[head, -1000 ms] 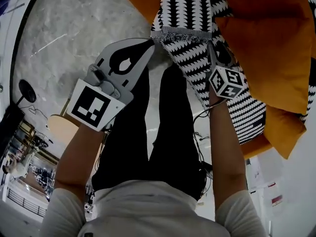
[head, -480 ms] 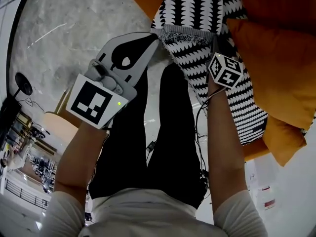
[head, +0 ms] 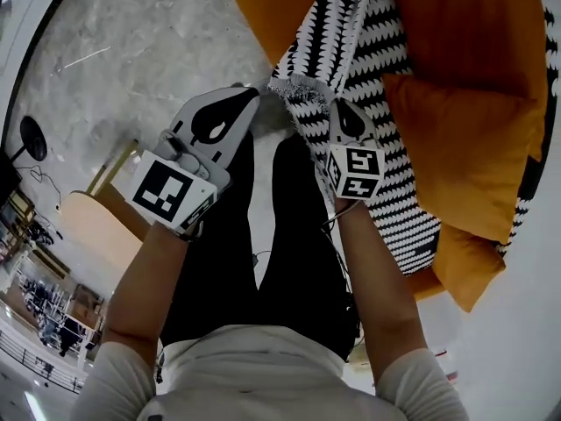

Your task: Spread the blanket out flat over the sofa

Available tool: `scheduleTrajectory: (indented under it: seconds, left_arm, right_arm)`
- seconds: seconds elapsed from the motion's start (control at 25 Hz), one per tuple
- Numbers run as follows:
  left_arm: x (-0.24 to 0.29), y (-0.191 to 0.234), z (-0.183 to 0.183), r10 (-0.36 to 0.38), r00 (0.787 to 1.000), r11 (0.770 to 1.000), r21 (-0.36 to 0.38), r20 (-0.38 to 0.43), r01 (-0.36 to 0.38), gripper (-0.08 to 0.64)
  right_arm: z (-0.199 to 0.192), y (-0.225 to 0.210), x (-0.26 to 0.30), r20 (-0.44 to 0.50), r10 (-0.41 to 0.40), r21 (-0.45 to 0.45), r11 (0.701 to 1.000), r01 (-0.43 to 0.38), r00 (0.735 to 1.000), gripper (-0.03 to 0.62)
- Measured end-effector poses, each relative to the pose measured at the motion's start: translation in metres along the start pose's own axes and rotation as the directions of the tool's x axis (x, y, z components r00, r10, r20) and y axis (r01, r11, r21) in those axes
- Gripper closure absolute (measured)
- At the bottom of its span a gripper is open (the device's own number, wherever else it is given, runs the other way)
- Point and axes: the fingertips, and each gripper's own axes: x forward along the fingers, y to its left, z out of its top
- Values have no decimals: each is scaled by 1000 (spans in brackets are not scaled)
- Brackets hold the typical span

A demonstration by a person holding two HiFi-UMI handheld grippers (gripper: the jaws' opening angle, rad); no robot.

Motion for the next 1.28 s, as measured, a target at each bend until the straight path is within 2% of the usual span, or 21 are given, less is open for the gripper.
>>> scheduleTrajectory:
  seconds: [0.16,0.32,0.52,0.72,0.84,0.96,1.16,1.28]
  left_arm:
    - [-30,32,18,95,993,994,-54,77,-91,551]
    - [-44,80,21,130,987,989,-77,98,-122,551]
    - [-58,162,24,121,988,990,-82,100,-113,551]
    - [-72,223,30,129,991,980,-157,37,-122,551]
    - [-76,256,29,121,992,981,-160,33,-115,551]
    - [-86,279,17,116,993,978,-178,31,-108,551]
    - [-95,310,4,126,991,966,-230,37,-114,551]
    - [-90,317,-3,132,991,968,-221,30,-122,551]
  right_arm:
    - [51,58,14,-2,107,-122,987,-106,994,558]
    - [84,112,55,-33,165,-195,966,-168,986,558]
    - [119,170,138,-74,170,-228,956,-183,983,560]
    - [150,198,216,-163,140,-251,952,-178,977,560]
    - [154,204,270,-212,105,-261,952,-159,972,560]
    - [136,207,312,-283,59,-266,954,-137,957,560]
    - [111,203,348,-367,1,-284,952,-113,930,560]
    - [105,191,362,-387,-25,-294,951,-98,922,560]
